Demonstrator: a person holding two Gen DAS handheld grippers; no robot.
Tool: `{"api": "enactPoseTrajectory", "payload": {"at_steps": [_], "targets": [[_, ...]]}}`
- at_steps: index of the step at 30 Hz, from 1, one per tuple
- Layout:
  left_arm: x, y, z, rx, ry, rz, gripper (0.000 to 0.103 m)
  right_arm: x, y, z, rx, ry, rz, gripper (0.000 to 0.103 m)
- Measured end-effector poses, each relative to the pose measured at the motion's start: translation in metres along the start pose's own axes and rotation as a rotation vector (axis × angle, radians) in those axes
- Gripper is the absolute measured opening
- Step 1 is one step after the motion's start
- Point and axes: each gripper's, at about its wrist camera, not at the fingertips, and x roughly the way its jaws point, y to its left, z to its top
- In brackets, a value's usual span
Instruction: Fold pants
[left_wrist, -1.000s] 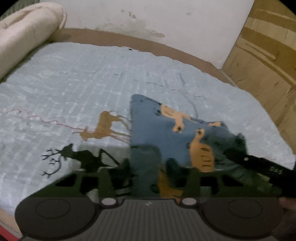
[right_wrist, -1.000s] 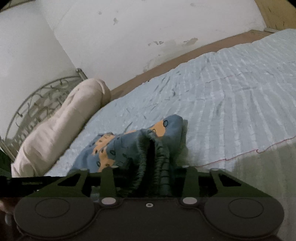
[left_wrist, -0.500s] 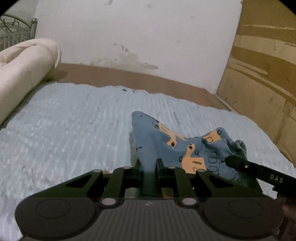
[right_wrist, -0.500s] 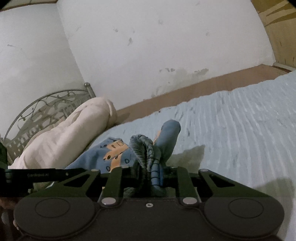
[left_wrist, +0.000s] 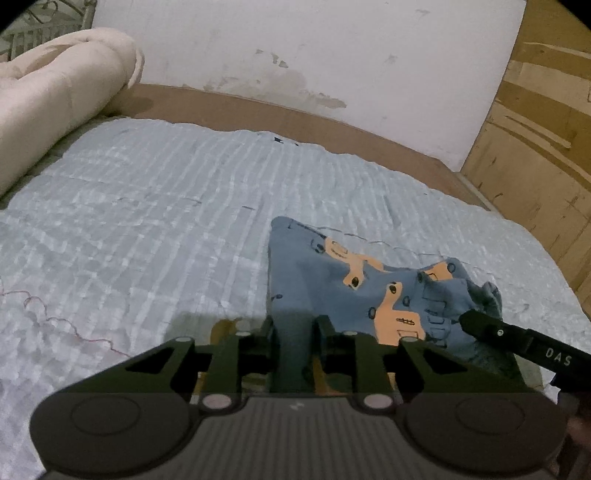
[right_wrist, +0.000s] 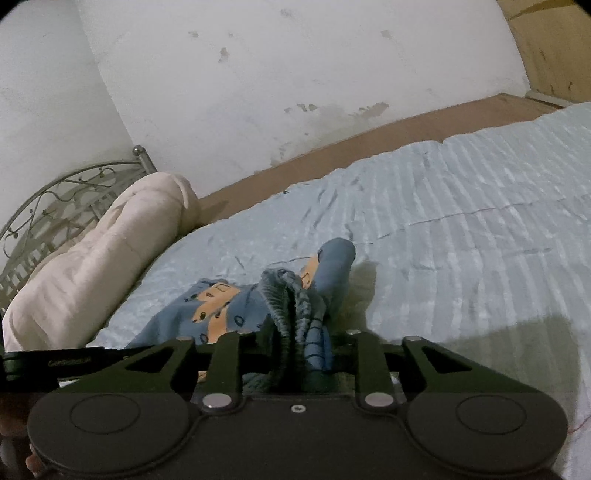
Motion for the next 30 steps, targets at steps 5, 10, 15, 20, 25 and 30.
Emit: {"api": "enactPoseTrajectory", "payload": {"at_steps": [5, 10, 15, 20, 25, 30], "targets": [[-0.011, -0.001, -0.001, 0.004, -0.015, 0.008, 0.048, -0.006, 0.0, -0.001, 0.001, -0.014, -0.028, 0.047], [-0.039, -0.006, -0.002, 0.016, -0.061, 0.026, 0.069, -0.028, 0.011, -0.001, -0.019, -0.058, -0.046, 0.082], [-0.076, -0.01, -0.013, 0.042, -0.125, 0.058, 0.095, -0.06, 0.026, -0.002, -0.054, -0.123, -0.062, 0.098], [-0.112, -0.011, -0.029, 0.062, -0.181, 0.071, 0.102, -0.096, 0.045, -0.011, -0.099, -0.176, -0.069, 0.102], [-0.142, -0.012, -0.048, 0.085, -0.217, 0.075, 0.102, -0.132, 0.063, -0.031, -0.155, -0.209, -0.082, 0.102], [-0.163, -0.011, -0.073, 0.1, -0.237, 0.079, 0.102, -0.161, 0.076, -0.059, -0.19, -0.23, -0.112, 0.102]]}}
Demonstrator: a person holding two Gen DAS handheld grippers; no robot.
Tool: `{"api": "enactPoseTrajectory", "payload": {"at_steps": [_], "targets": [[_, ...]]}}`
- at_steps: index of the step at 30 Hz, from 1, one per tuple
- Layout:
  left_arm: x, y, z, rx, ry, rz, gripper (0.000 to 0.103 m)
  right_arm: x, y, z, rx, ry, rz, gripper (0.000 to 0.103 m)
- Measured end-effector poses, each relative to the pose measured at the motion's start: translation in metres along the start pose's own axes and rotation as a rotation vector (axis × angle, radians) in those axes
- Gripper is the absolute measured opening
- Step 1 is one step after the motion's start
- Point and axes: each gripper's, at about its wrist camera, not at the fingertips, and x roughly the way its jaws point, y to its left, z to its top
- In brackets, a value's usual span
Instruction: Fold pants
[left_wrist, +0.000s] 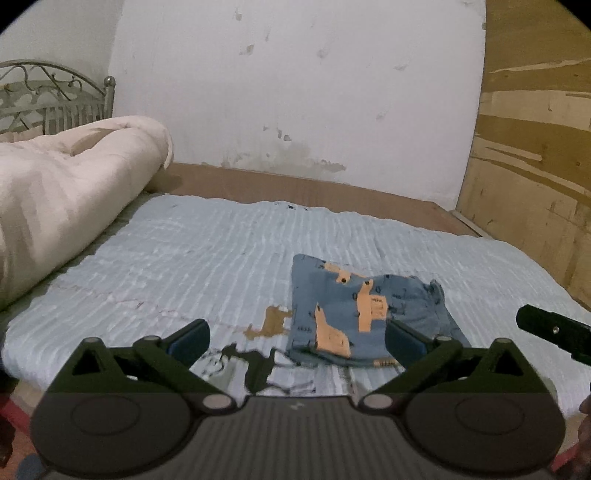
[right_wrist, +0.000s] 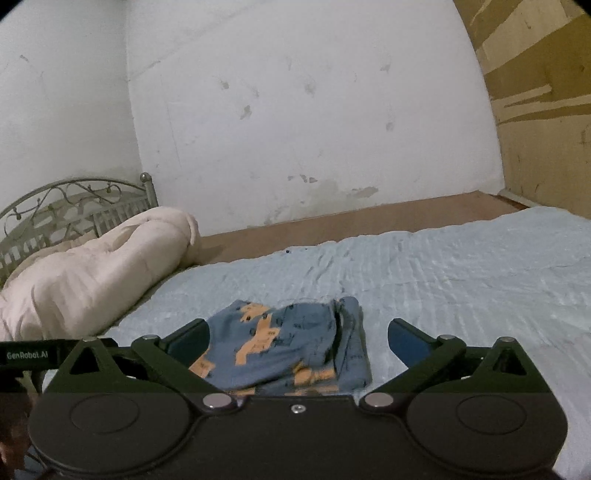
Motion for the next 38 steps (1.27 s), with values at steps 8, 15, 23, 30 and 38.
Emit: {"api": "enactPoseTrajectory", "payload": {"at_steps": [8, 15, 23, 30, 38], "targets": [[-0.019, -0.003, -0.037, 0.027, -0.011, 0.03, 0.102, -0.036, 0.015, -0.035, -0.044, -0.01, -0.039, 0.102], [-0.013, -0.002, -0.049, 0.033, 0.024, 0.038, 0.102, -0.036, 0.019, -0.054, -0.063, 0.023, -0.052, 0.102], [-0.01, -0.001, -0.048, 0.033, 0.032, 0.035, 0.102, -0.031, 0.017, -0.056, -0.061, 0.039, -0.047, 0.102], [-0.006, -0.001, -0.048, 0.014, 0.044, 0.036, 0.102, -0.025, 0.016, -0.056, -0.061, 0.045, -0.043, 0.102], [-0.006, -0.006, -0.048, 0.048, -0.014, 0.027, 0.102, -0.013, 0.01, -0.06, -0.053, 0.075, -0.04, 0.102]]}}
